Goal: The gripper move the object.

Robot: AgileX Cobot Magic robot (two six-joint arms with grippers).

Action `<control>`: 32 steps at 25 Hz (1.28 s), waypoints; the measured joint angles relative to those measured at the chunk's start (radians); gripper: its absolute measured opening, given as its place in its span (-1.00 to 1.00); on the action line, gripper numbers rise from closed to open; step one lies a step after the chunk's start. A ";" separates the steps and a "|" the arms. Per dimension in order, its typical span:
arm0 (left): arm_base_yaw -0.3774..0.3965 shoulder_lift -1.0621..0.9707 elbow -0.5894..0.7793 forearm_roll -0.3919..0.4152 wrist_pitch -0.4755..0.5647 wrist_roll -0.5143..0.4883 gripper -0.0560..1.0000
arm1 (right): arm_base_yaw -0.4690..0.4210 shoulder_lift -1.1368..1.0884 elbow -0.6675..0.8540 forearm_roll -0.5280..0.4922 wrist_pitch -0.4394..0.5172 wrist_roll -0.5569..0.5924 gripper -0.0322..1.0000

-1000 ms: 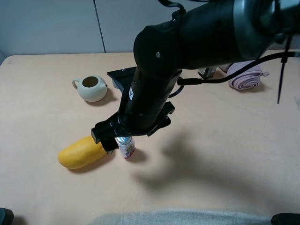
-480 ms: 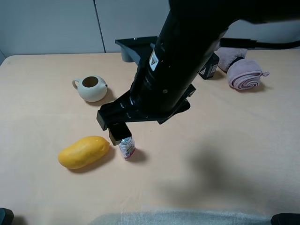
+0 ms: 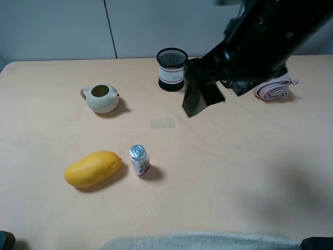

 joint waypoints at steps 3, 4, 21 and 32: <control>0.000 0.000 0.000 0.000 0.000 0.000 0.60 | -0.080 -0.051 0.000 -0.047 0.030 -0.032 0.40; 0.000 0.000 0.000 0.000 0.000 0.000 0.60 | -0.108 -0.065 0.000 -0.063 0.044 -0.042 0.40; 0.000 0.000 0.000 0.000 0.000 0.000 0.60 | -0.277 -0.383 0.000 -0.274 0.140 -0.122 0.40; 0.000 0.000 0.000 0.000 0.000 0.000 0.60 | -0.372 -0.670 0.041 -0.226 0.141 -0.122 0.40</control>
